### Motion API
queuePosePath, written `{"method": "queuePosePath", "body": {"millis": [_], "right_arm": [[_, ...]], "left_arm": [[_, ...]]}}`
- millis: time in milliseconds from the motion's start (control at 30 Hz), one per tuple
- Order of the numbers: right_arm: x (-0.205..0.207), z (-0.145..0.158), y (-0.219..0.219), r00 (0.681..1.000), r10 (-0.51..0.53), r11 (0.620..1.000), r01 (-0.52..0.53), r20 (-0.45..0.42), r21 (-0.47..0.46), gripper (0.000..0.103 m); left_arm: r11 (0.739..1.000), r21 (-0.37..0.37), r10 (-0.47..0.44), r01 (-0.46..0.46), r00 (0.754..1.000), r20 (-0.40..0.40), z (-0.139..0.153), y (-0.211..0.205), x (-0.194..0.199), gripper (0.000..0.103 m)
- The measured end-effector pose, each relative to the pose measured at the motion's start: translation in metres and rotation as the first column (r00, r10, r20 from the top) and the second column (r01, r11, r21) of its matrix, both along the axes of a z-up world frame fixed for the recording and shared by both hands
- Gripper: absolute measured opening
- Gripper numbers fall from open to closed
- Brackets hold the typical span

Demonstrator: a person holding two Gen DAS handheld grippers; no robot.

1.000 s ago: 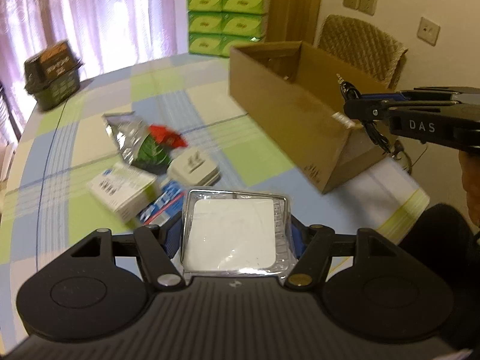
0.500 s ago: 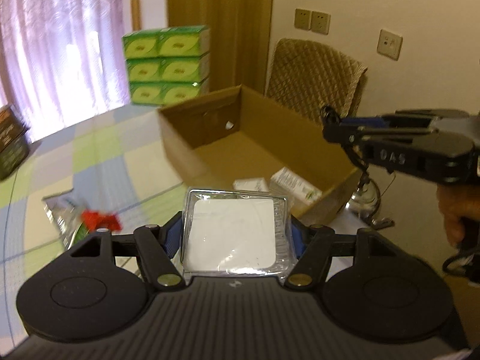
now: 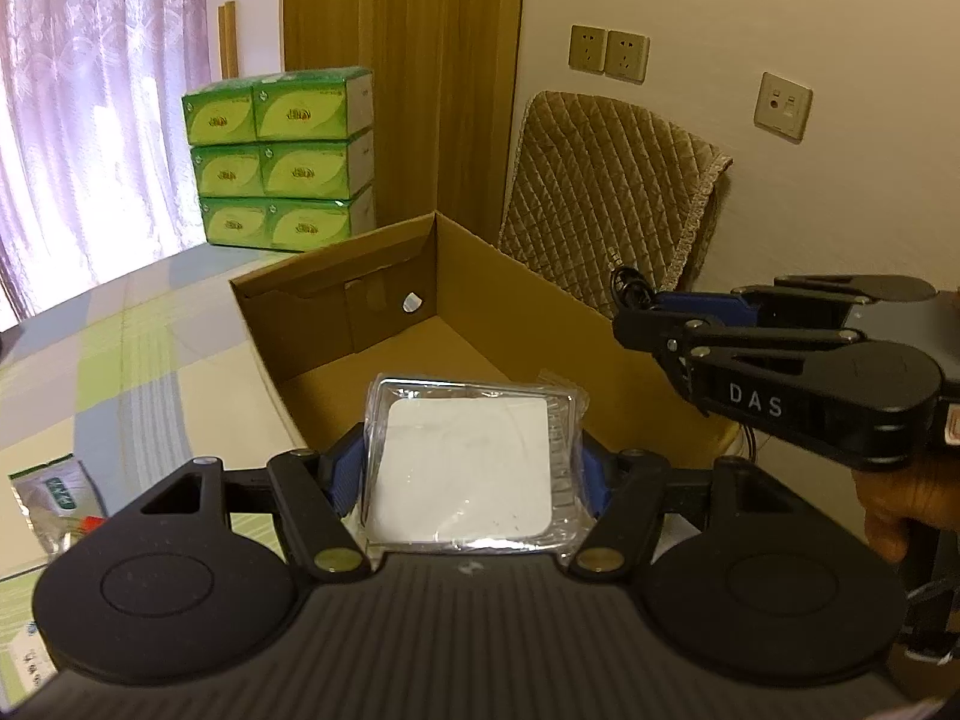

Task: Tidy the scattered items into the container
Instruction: 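Carry the clear packet and black cable with both tools over the cardboard box, then open both tools to drop the packet and cable into the cardboard box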

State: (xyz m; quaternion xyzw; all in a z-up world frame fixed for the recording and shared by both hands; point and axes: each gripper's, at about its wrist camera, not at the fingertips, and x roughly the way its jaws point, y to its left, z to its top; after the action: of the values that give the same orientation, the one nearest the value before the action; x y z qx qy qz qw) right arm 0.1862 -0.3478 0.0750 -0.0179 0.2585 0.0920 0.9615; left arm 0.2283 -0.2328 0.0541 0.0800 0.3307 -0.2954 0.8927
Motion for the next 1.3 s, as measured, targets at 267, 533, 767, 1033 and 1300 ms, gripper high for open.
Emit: {"method": "queuePosePath", "body": {"millis": [267, 533, 767, 1033, 1300], "right_arm": [[0.013, -0.017, -0.004, 0.999, 0.0, 1.0, 0.001, -0.037, 0.013, 0.024], [0.014, -0.021, -0.004, 0.999, 0.0, 1.0, 0.001, -0.049, 0.013, 0.024], [0.012, -0.022, -0.001, 0.998, 0.009, 1.0, -0.007, -0.057, 0.024, 0.024], [0.014, -0.021, 0.007, 0.998, 0.027, 0.999, -0.025, -0.056, 0.033, 0.024], [0.016, -0.022, 0.008, 0.998, 0.049, 0.997, -0.047, -0.043, 0.054, 0.025]], "left_arm": [[0.999, 0.031, -0.008, 0.009, 1.0, -0.009, -0.018, -0.013, 0.012, 0.063], [0.998, 0.057, 0.01, -0.011, 1.0, 0.021, -0.022, -0.007, 0.007, 0.068], [0.998, 0.043, 0.049, -0.051, 0.998, 0.037, -0.015, 0.017, -0.005, 0.068], [0.996, 0.03, 0.085, -0.085, 0.996, 0.015, -0.017, 0.033, -0.012, 0.07], [0.995, 0.024, 0.096, -0.096, 0.995, 0.008, -0.019, 0.039, -0.017, 0.071]]}}
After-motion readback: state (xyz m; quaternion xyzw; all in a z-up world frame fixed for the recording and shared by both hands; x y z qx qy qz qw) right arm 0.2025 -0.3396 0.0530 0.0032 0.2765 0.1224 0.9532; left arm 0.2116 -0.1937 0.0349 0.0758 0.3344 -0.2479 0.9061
